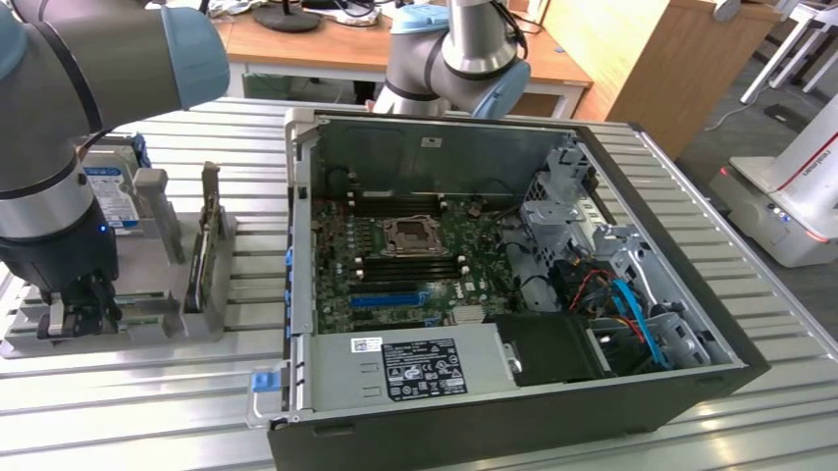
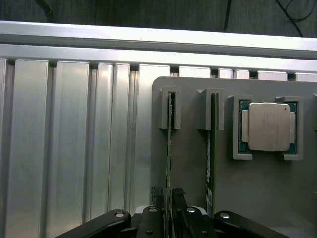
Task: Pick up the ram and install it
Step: 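Pick up the ram and move it above insertion slot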
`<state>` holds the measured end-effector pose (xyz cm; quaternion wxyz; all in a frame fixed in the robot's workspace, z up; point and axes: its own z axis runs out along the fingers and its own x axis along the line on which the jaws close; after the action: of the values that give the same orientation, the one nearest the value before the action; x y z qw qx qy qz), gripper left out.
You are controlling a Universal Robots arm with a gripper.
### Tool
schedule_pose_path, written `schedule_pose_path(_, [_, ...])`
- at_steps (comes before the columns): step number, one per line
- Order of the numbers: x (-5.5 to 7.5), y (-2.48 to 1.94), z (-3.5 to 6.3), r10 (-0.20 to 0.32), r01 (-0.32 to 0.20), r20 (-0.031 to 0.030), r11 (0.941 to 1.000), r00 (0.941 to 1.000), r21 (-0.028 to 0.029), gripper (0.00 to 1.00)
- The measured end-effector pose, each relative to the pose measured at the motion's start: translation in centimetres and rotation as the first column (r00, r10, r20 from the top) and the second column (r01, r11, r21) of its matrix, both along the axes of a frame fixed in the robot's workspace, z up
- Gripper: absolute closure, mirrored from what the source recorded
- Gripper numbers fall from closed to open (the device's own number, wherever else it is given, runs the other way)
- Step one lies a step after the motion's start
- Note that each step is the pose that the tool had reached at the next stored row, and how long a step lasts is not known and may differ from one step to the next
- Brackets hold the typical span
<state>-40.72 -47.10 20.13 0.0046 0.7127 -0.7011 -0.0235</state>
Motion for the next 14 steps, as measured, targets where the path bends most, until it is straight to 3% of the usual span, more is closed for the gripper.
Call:
schedule_pose_path(4, [0.0, 0.0, 0.0, 0.0, 0.0, 0.0, 1.0, 1.0, 0.0, 0.78])
schedule_pose_path(8, [0.0, 0.0, 0.0, 0.0, 0.0, 0.0, 1.0, 1.0, 0.0, 0.88])
schedule_pose_path(14, [0.0, 0.0, 0.0, 0.0, 0.0, 0.0, 1.0, 1.0, 0.0, 0.88])
